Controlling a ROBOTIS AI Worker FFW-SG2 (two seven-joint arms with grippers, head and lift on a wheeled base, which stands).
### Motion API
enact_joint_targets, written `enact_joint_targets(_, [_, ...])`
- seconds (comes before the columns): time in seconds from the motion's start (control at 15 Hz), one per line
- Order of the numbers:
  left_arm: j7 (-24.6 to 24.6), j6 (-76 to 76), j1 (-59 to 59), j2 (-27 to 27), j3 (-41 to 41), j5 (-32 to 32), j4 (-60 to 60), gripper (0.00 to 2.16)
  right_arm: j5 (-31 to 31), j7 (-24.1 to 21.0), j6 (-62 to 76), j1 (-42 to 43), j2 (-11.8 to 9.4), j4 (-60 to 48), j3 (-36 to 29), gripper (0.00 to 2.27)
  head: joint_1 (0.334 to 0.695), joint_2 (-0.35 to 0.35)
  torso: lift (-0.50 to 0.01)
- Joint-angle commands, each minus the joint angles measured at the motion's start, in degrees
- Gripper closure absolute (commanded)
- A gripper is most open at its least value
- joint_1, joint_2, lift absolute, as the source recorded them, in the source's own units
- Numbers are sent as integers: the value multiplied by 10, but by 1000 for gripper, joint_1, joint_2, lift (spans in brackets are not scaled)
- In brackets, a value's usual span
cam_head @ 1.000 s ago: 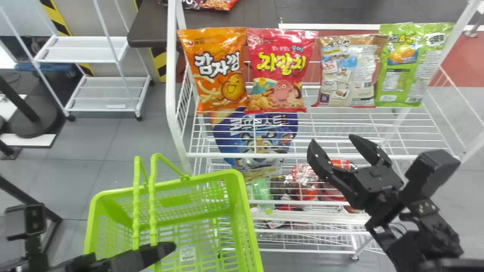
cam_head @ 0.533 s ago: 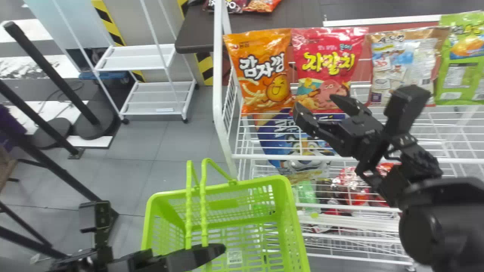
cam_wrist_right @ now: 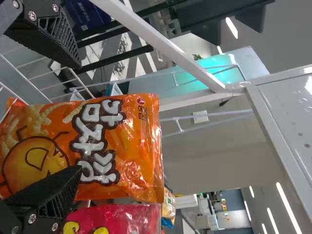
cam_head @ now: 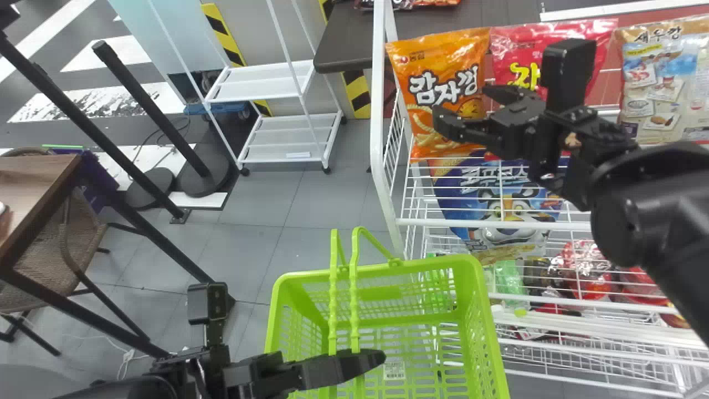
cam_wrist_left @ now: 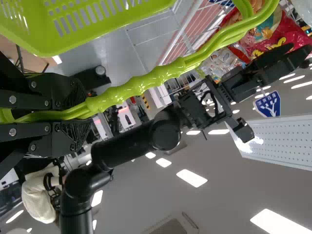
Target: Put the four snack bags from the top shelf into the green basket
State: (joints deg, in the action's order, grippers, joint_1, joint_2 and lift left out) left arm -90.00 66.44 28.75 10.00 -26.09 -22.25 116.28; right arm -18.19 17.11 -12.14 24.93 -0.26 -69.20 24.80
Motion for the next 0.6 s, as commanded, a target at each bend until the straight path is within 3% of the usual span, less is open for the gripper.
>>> enact_joint_targets(0.0, [-6,0,0,1,0,0,-4,2148,6,-12,4,51,3,63,31,80,695,320,0])
enact_joint_targets(0.27, [-6,-4,-11,5,6,-1,-10,2148,0,-8,66,136,3,208,63,87,695,306,0])
enact_joint_targets(0.53, [-6,-2,-40,20,36,0,-25,2148,0,16,48,159,3,244,68,194,695,278,0])
